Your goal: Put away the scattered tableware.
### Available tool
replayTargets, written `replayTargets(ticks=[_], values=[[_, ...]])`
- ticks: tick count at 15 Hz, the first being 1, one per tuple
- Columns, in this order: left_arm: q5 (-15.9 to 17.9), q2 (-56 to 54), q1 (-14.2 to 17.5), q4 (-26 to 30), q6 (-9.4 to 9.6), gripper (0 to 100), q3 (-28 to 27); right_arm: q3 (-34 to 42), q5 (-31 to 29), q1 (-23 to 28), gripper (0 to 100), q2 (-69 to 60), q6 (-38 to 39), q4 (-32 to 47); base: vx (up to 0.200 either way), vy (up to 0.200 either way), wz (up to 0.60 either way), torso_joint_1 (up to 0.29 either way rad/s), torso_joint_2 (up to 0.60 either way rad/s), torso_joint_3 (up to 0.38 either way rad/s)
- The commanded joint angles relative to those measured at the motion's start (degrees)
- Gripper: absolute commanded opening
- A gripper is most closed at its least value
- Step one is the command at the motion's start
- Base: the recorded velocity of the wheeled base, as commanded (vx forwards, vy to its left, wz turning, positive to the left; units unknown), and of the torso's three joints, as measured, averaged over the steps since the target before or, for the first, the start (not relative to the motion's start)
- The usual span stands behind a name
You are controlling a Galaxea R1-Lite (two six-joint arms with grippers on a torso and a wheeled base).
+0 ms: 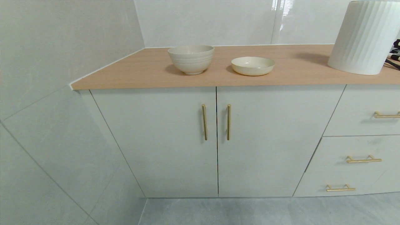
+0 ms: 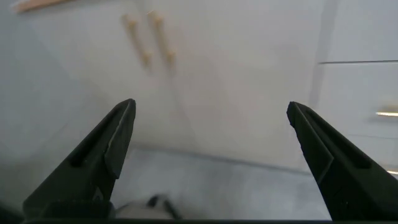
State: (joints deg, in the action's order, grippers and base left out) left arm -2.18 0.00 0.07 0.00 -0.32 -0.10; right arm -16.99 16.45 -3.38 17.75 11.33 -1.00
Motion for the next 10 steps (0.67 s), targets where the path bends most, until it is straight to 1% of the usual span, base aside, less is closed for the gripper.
replayTargets(ticks=[1, 2, 3, 4, 6, 8, 10], values=[[0.0, 0.1, 0.0, 0.0, -0.03, 100, 0.0, -8.8, 9.2, -5.7, 100, 27.9, -0.1, -6.3, 0.000, 0.000, 0.00, 0.000, 0.00, 0.000], [0.0, 0.1, 0.0, 0.0, -0.03, 100, 0.0, -12.6, 10.8, -9.5, 100, 37.9, 0.0, -12.0, 0.000, 0.000, 0.00, 0.000, 0.00, 0.000], [0.0, 0.1, 0.0, 0.0, -0.03, 100, 0.0, -14.2, 10.9, -11.3, 100, 41.1, 0.1, -13.0, 0.000, 0.000, 0.00, 0.000, 0.00, 0.000], [0.0, 0.1, 0.0, 0.0, -0.03, 100, 0.0, -19.3, 10.9, -14.6, 100, 49.8, 0.2, -13.9, 0.000, 0.000, 0.00, 0.000, 0.00, 0.000], [0.0, 0.1, 0.0, 0.0, -0.03, 100, 0.0, -26.5, 10.9, -18.6, 100, 59.6, 0.3, -13.9, 0.000, 0.000, 0.00, 0.000, 0.00, 0.000], [0.0, 0.1, 0.0, 0.0, -0.03, 100, 0.0, -33.4, 10.9, -20.0, 100, 67.3, 0.2, -13.9, 0.000, 0.000, 0.00, 0.000, 0.00, 0.000], [0.0, 0.1, 0.0, 0.0, -0.03, 100, 0.0, -39.3, 11.0, -20.2, 100, 73.7, 0.2, -13.9, 0.000, 0.000, 0.00, 0.000, 0.00, 0.000]])
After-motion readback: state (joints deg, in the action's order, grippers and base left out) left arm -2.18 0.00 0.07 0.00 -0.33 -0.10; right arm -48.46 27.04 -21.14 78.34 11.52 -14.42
